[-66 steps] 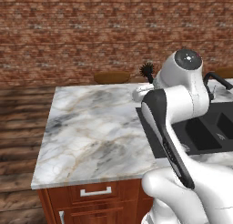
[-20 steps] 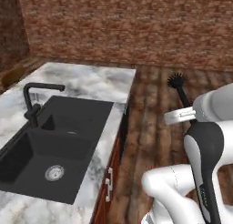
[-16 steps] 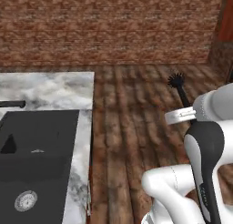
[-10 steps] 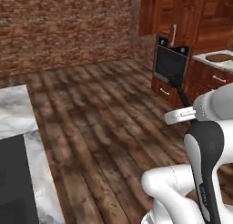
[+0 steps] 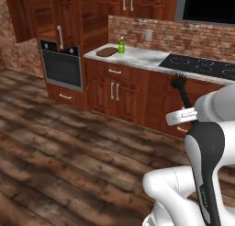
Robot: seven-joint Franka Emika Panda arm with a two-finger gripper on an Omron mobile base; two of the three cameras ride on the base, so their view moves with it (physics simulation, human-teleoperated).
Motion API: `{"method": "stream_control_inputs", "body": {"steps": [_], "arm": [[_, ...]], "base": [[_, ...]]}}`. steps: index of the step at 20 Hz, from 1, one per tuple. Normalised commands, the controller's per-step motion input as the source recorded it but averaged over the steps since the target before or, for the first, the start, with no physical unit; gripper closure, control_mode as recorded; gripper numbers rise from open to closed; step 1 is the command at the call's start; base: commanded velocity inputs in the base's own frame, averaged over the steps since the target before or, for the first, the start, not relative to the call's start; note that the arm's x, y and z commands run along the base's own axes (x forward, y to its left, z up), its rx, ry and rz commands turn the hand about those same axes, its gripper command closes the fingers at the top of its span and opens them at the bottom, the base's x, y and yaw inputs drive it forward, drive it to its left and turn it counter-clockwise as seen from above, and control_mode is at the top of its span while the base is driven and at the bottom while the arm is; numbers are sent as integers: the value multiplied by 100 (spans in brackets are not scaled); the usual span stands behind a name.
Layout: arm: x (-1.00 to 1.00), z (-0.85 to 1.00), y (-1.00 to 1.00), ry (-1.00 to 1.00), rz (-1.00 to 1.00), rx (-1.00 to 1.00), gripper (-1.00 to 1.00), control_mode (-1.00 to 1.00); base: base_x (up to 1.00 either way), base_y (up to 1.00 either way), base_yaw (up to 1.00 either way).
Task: Grab the spray bottle from the cabinet, then place it next to the cutting board for sanitizing. Then grab the dish brush from the countertop next to the sink and place it next to the cutting board.
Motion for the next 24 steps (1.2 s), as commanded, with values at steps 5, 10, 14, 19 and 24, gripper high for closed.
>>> {"method": "stream_control_inputs", "body": {"steps": [5, 10, 14, 19, 24], "arm": [[0, 0, 0, 0, 0, 0, 100, 100], [0, 0, 0, 0, 0, 0, 100, 100], [0, 0, 0, 0, 0, 0, 100, 100], [0, 0, 0, 0, 0, 0, 100, 100], [0, 0, 0, 0, 0, 0, 100, 100]], "base": [[95, 29, -40], [100, 92, -28], [100, 100, -27], [100, 83, -26], [100, 34, -23]]}}
